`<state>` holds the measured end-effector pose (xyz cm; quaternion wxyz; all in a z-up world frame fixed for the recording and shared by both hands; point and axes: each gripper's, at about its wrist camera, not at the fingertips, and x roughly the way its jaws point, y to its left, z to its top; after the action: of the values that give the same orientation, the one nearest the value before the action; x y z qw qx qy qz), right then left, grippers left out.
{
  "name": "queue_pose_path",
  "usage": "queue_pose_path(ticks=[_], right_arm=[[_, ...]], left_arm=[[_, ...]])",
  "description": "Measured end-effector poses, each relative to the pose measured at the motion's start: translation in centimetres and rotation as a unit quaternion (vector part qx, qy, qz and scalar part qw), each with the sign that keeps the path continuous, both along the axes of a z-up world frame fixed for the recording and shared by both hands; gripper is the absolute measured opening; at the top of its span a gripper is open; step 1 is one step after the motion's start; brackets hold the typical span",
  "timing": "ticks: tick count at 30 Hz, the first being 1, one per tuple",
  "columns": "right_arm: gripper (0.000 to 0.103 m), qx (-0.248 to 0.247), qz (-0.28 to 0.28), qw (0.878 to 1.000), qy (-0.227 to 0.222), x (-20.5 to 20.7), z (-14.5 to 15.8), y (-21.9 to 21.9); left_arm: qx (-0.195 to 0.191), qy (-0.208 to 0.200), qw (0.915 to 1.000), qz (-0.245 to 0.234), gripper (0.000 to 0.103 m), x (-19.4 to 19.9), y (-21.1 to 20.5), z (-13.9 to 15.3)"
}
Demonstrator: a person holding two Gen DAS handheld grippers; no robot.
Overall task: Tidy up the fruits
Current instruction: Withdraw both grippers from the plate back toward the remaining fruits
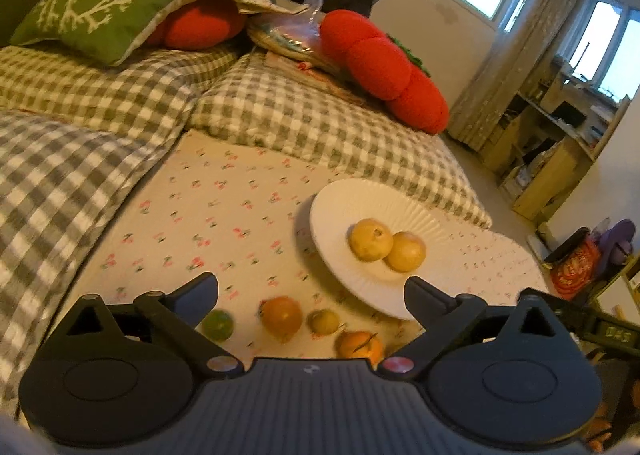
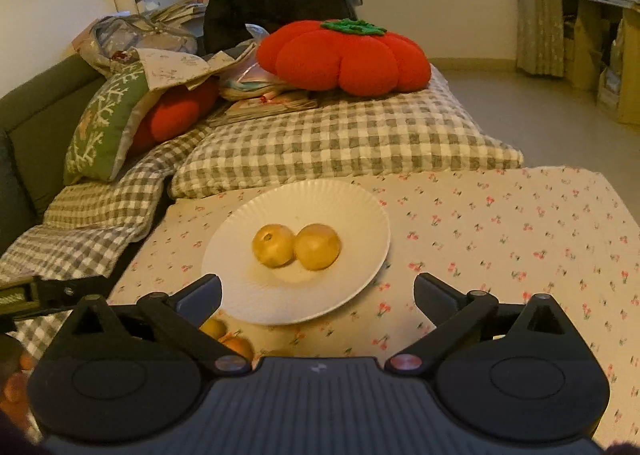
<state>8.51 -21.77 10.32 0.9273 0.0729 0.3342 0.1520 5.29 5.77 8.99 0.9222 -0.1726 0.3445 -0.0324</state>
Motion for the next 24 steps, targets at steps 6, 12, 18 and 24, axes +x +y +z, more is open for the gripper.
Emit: queue_pose_path(ticks=[6,12,18,24], right_arm=[[0.102,-0.002,0.028,1.0,0.008,-2.0,-0.2,1.5],[0.102,-0.013,0.083,0.996,0.016,-3.5,-0.7,3.3],[0.101,-0.044,0.126,0.991,0.014,-4.5,-1.5,4.9],[0.099,-0.059,0.177,0.982,0.018,-5.9,-2.2,6.6]], left_arm=[[0.025,0.005,0.9996,0.01,0.094,-2.2,0.5,-0.3],[0.028,0.011,0.9994,0.017,0.094,-4.8,1.9,-1.0],[0.005,0.03,0.9991,0.03,0.094,-5.8,3.5,-2.1],[0.018,0.036,0.9991,0.015,0.094,-7.0,3.0,-2.6]])
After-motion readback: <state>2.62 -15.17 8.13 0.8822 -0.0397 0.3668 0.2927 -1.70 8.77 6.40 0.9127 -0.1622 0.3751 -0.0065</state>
